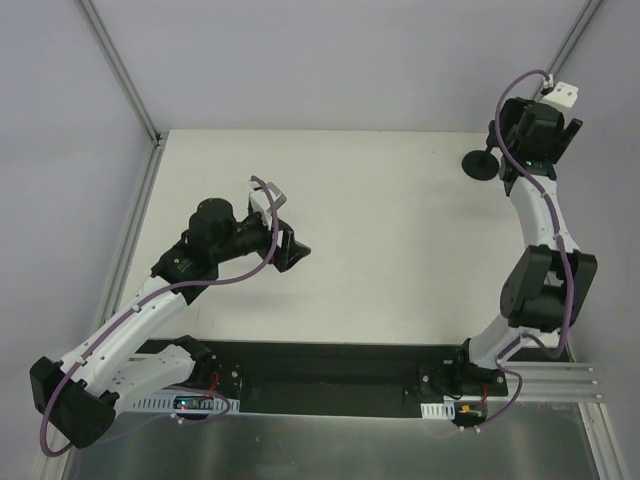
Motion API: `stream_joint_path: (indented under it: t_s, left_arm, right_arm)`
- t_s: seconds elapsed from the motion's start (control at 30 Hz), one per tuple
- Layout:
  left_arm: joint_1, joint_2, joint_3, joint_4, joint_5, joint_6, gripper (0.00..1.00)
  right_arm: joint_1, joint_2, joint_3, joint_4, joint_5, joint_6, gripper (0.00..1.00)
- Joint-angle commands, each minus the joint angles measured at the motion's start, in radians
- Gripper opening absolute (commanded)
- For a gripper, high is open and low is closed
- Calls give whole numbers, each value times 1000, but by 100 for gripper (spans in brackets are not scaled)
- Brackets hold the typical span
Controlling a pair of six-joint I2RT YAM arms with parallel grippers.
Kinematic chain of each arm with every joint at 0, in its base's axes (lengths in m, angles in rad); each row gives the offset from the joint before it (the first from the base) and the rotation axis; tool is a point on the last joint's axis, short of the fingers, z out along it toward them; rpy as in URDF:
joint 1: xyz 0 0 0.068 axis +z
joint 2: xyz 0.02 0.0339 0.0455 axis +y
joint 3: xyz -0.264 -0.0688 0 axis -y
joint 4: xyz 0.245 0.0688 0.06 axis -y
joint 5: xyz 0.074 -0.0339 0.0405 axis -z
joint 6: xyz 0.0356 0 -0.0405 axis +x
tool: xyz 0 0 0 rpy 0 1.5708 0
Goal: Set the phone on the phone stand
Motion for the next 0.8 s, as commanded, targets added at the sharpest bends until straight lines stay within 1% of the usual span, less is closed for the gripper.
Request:
stream_joint_path:
  t_s: [0.0,0.03,0.07,0.1,0.17,0.23,0.27,0.3,0.37,0.4,0.47,0.5,0.53,0.57,0.6,0.63,0.67,0.73,0.77]
  left_arm:
    - [-7,-35,23,14,36,-20,88]
    - [-9,-37,22,16,33,-23,88]
    - [-9,-39,23,17,32,-26,88]
    - [-10,-36,26,17,38,-30,88]
    - [-12,-37,27,17,55,-36,88]
    - [-10,-37,25,20,47,-36,88]
    - [-10,-36,26,19,41,-36,88]
    - [-12,-31,26,17,37,-36,88]
    - [-12,-29,20,20,36,-31,88]
    - [-10,-23,19,20,26,-31,88]
    - [-12,-14,22,17,18,-30,88]
    - [-10,-6,25,17,24,-31,87]
    - [-10,-5,25,17,35,-33,87]
    - [-10,-6,22,17,43,-34,87]
    - [-12,-2,20,19,38,-36,87]
    - [-12,0,22,20,38,-34,87]
    - [-12,0,26,20,38,-31,87]
    - [-10,-11,26,25,47,-22,88]
    - [-10,-35,13,34,49,-20,91]
  right_arm:
    - [12,-249,-146,-3,164,101,97]
    - [21,-282,-219,-5,150,105,96]
    - [28,-344,-250,0,117,105,97]
    - [53,-370,-281,-12,42,110,97]
    - [93,-437,-345,-50,-37,113,97]
    - [185,-484,-388,-159,-68,185,97]
    - [217,-526,-454,-184,-94,217,97]
    - [298,-548,-482,-245,-130,287,97]
    - [386,-605,-531,-308,-213,325,97]
    - [477,-625,-573,-357,-277,328,97]
    - [582,-707,-609,-414,-254,308,97]
    - [675,-744,-655,-440,-209,290,97]
    - [714,-789,-676,-449,-186,274,97]
    - [745,-891,-704,-452,-160,274,97]
    - [778,-950,-729,-460,-146,271,96]
    - [785,-1008,-767,-474,-138,271,97]
    - [786,-1137,-787,-479,-128,273,97]
    - [786,-1281,-845,-442,-77,264,97]
    - [786,-1414,-856,-427,-50,273,97]
